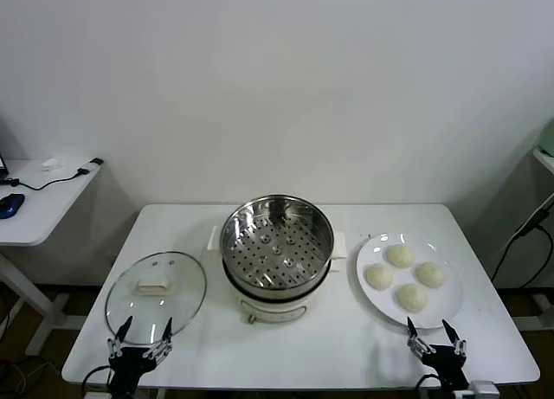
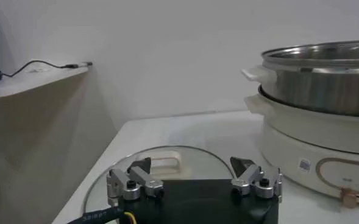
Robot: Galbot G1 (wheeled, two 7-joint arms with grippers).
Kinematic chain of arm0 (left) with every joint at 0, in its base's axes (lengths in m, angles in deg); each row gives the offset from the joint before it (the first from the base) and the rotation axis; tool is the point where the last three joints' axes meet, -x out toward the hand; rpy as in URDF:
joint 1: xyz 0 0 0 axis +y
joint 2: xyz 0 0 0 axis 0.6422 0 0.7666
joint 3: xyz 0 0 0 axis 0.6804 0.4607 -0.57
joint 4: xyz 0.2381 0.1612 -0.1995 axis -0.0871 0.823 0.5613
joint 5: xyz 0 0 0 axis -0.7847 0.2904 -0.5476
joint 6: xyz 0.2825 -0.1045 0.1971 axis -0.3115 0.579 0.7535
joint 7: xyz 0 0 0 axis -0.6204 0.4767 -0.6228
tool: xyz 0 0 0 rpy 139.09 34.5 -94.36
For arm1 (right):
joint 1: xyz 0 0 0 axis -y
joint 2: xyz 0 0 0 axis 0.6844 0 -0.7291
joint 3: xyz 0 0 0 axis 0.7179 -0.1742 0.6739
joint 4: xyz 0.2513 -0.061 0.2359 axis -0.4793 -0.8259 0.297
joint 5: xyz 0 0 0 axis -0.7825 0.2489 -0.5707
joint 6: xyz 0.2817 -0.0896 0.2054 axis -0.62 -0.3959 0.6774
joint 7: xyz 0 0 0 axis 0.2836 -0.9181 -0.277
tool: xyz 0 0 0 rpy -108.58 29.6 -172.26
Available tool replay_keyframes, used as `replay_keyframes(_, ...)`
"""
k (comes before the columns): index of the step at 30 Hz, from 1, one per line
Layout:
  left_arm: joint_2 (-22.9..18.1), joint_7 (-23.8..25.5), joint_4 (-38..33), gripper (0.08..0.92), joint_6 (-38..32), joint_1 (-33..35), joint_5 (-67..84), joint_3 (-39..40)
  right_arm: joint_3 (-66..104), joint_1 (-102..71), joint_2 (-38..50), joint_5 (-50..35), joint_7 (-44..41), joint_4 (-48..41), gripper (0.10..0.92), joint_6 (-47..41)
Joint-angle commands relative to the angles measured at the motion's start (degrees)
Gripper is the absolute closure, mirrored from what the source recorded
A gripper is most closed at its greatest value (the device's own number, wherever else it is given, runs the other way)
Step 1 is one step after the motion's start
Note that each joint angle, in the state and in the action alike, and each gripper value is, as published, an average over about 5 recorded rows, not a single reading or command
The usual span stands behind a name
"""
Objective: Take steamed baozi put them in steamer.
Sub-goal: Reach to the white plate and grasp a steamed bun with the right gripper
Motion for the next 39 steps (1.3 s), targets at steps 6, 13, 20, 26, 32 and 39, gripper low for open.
replay_keyframes(6,0.4,0.0,-0.1,0.177,-0.2,-0.5,-0.1,0.6,-0.2,25.5,17.9,6.5,-4.5,-2.7,0.203,-15.4)
replay_keyframes(13,0.6,0.0,-0.4,0.177,-0.5,-0.7,-0.2,1.2,-17.9,46.3,38.4,9.8,-27.3,-18.5,0.203,-15.2)
replay_keyframes(20,0.4,0.0,-0.3,0.177,-0.7,-0.7,-1.0,1.7,-52.9,73.6,48.2,20.4,-56.2,-31.3,0.203,4.1)
replay_keyframes(26,0.1,0.0,-0.5,0.177,-0.9,-0.1,-1.5,1.7,-87.1,105.8,44.4,22.6,-72.3,-43.1,0.203,9.9)
replay_keyframes(32,-0.3,-0.1,-0.4,0.177,-1.1,0.0,-1.8,1.5,-107.2,121.6,36.2,20.7,-76.1,-51.5,0.203,8.5)
replay_keyframes(39,-1.0,-0.1,-0.7,0.177,-0.9,-0.5,-1.9,1.3,-108.0,117.8,24.9,16.5,-72.4,-60.3,0.203,2.4)
